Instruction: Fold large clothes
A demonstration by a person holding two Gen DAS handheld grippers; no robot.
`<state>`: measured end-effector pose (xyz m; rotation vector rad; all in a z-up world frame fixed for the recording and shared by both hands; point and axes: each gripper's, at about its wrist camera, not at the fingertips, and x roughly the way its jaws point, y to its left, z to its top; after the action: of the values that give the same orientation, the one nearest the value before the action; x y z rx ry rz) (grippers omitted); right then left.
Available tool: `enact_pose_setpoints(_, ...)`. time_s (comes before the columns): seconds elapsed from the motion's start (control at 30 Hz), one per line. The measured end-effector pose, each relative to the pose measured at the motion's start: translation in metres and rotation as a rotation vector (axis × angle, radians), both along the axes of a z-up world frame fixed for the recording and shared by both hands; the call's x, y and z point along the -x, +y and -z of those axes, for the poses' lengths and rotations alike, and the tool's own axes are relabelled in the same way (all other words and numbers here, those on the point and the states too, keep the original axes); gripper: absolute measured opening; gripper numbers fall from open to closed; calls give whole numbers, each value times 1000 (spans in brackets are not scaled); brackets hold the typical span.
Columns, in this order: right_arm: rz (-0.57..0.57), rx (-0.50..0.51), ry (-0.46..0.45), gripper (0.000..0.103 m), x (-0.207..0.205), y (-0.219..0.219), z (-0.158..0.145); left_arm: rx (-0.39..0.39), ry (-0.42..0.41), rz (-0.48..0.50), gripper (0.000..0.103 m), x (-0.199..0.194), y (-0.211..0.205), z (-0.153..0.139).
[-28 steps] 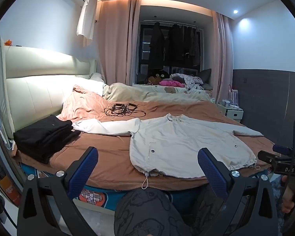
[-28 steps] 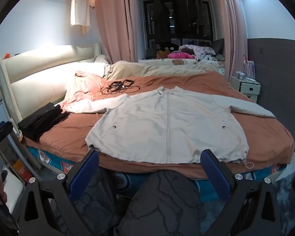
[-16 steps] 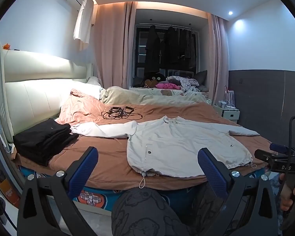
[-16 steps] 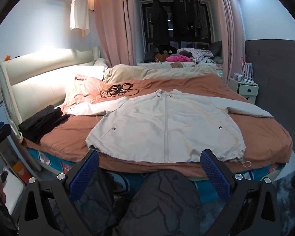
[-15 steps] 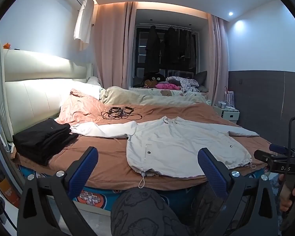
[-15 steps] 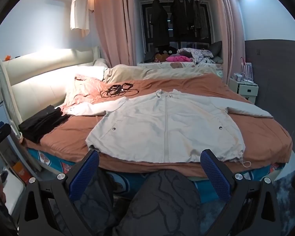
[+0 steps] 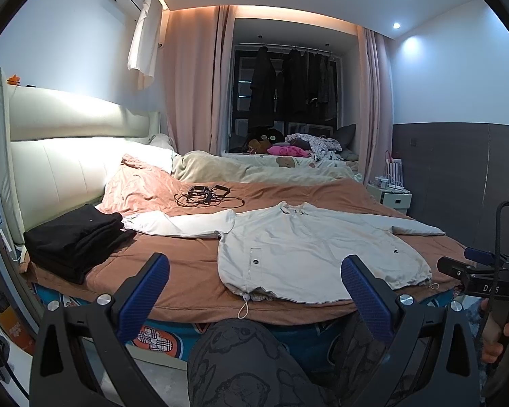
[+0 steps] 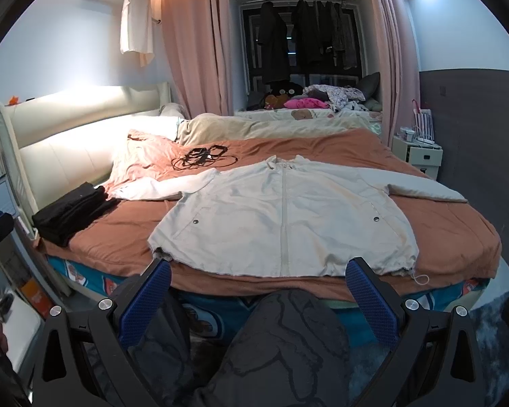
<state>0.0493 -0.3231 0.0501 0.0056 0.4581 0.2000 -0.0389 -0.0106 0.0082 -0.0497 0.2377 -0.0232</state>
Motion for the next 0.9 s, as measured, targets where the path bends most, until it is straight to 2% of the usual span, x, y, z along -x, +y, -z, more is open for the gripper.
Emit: enact_pose_setpoints(0.9, 5, 45, -44, 103, 22, 5, 0, -4, -2, 1, 103, 15, -1, 4)
